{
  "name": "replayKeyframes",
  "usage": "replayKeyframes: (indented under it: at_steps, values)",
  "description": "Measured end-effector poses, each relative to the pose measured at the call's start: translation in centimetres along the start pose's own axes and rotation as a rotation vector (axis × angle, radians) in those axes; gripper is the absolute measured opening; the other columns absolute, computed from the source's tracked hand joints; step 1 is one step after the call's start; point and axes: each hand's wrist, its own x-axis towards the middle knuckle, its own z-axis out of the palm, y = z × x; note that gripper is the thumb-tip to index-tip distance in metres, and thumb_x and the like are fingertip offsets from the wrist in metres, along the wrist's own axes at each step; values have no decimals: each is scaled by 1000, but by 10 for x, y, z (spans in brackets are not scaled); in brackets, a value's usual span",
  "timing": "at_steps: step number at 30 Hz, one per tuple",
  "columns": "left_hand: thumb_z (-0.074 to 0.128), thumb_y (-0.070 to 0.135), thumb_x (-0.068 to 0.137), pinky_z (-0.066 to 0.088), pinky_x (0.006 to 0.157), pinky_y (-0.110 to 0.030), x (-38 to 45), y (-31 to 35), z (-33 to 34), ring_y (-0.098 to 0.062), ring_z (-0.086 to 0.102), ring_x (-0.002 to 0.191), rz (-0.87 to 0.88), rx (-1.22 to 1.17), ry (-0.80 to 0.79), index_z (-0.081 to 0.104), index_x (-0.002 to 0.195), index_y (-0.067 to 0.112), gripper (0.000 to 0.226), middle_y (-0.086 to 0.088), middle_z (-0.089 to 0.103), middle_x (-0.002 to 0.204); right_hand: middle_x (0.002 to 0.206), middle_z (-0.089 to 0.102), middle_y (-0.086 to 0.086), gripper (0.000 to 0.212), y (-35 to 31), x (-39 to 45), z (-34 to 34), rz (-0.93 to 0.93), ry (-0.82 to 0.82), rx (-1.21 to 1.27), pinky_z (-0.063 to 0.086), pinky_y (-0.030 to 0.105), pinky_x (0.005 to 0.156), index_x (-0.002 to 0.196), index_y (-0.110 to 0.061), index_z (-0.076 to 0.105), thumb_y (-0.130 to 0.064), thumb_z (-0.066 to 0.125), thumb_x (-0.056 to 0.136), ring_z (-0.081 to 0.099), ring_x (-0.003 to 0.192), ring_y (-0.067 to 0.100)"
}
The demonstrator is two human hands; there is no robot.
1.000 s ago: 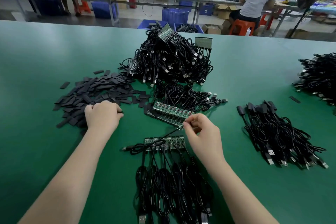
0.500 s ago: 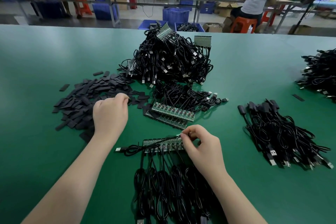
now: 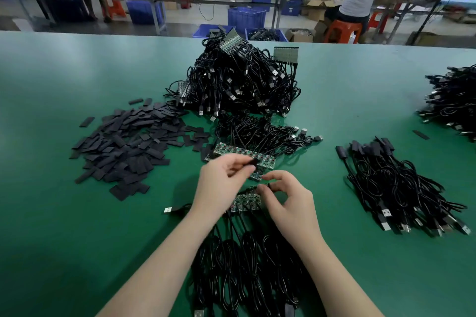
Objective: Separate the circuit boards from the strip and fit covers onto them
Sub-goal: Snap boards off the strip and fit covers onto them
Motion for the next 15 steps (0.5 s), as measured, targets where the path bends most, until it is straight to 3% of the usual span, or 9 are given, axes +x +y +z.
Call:
replayKeyframes:
  at_steps: [3,5,8,11,15]
  values:
    - [67,25,89,53,76,-19,-17,-6,7,2,66,84,112,134,-60,73,93,38,15,25,71,90,83,69,-24,27,-1,0,1,-4,-13,33,38,10,56,100,-46,60,-24,70,89,59,58,6]
    - [62,28,89,56,77,-30,-22,-10,7,-1,67,84,126,203,-61,73,100,36,18,20,72,92,81,70,-23,23,-2,0,1,5,-17,52,40,12,55,104,-43,67,-26,71,90,61,60,8]
    - [60,26,90,56,78,-33,-25,-11,6,0,67,86,124,183,-56,73,102,33,19,19,72,93,82,73,-21,20,-1,-1,2,19,15,124,46,13,61,102,-37,75,-22,72,88,65,65,3]
    - [58,36,87,56,78,-28,-27,-10,8,3,66,86,124,184,-96,65,105,43,21,23,70,90,87,74,-23,18,-3,1,0,17,65,163,48,9,75,93,-29,78,-13,74,87,69,84,-2]
    - [73,34,83,52,70,-14,-26,-10,9,4,66,75,84,142,-81,63,89,53,22,29,66,85,82,74,-21,22,-5,4,-4,86,103,223,46,9,68,82,-36,75,-16,73,88,66,76,-3]
